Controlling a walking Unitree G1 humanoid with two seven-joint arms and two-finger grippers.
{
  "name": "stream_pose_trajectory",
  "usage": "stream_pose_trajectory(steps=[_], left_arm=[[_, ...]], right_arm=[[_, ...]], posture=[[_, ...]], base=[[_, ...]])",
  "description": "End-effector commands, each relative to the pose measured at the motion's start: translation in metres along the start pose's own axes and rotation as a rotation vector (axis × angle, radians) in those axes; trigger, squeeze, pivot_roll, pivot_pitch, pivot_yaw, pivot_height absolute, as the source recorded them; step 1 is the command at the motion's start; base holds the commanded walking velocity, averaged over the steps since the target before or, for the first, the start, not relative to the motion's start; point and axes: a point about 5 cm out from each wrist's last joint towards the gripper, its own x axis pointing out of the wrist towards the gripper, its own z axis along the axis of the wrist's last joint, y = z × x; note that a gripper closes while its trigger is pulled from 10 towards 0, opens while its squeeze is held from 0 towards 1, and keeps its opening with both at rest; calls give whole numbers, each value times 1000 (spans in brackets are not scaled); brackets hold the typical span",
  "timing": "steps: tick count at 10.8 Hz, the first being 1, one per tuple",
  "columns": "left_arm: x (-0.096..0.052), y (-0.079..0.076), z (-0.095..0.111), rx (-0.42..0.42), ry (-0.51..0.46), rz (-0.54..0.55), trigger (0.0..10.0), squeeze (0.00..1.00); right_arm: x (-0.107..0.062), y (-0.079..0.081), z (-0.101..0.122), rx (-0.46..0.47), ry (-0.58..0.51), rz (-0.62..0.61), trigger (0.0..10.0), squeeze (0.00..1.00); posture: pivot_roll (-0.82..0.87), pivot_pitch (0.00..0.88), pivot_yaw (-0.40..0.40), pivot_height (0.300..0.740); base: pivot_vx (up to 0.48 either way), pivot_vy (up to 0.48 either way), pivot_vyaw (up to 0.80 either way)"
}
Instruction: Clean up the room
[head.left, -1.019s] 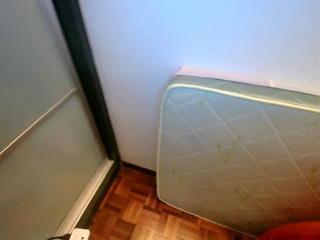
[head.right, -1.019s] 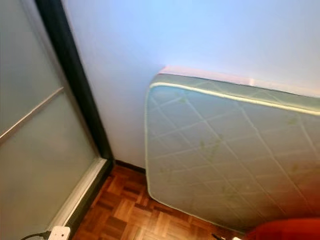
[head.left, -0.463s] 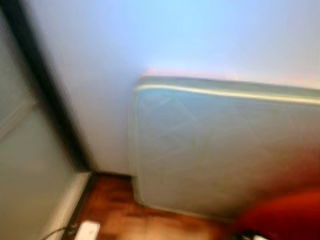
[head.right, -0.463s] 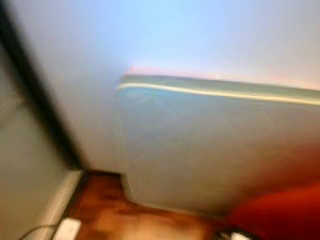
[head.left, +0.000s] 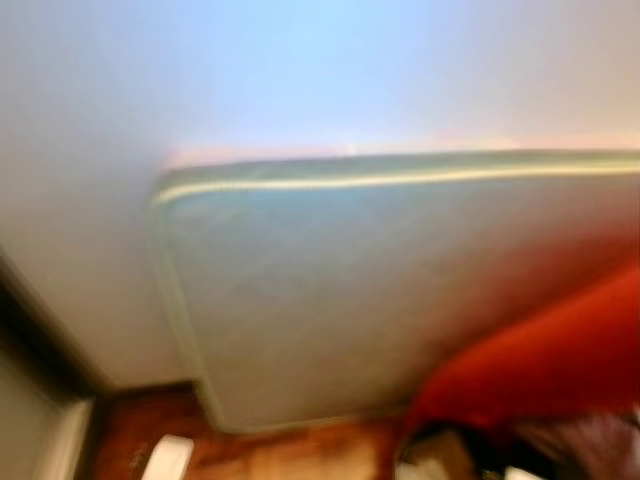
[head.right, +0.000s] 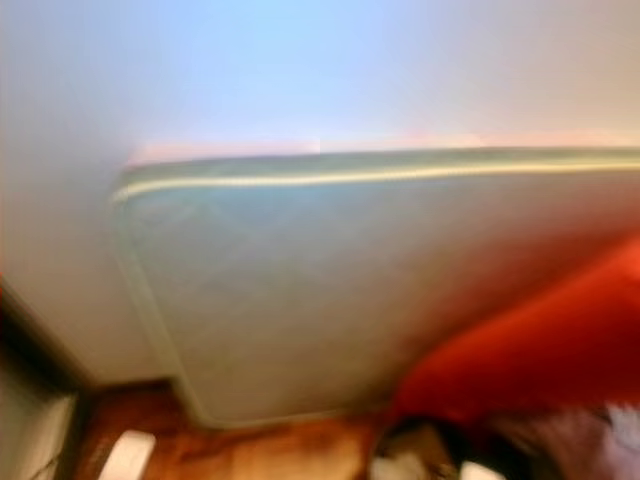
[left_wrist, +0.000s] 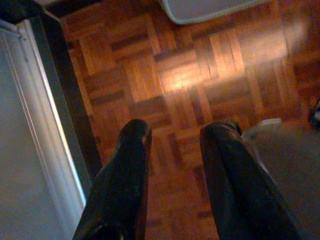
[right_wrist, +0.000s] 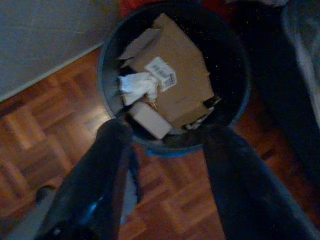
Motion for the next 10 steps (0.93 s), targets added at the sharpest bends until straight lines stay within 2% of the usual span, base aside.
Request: stream_pose_trajectory(steps=[1, 3, 6, 10], left_arm=[[1, -9, 3, -2, -13, -17, 10000, 0], [0, -13, -1, -28, -8, -26, 10000, 0], [1, -16, 3, -25, -21, -38, 10000, 0], [1, -8, 3, -45, -16, -26, 10000, 0]], right_arm=[[-1, -8, -1, -7, 9, -22, 10000, 0], [-2, -8, -2, -10, 11, -19, 10000, 0], [-1, -7, -1, 0, 6, -18, 10000, 0], [-1, -4, -1, 17, 4, -16, 10000, 0]], posture=[[246, 0, -45, 740], [241, 0, -47, 740], [239, 2, -47, 740], [234, 16, -43, 740]], base=[[0, 0, -781], [0, 0, -781], [0, 0, -781], [0, 0, -781]])
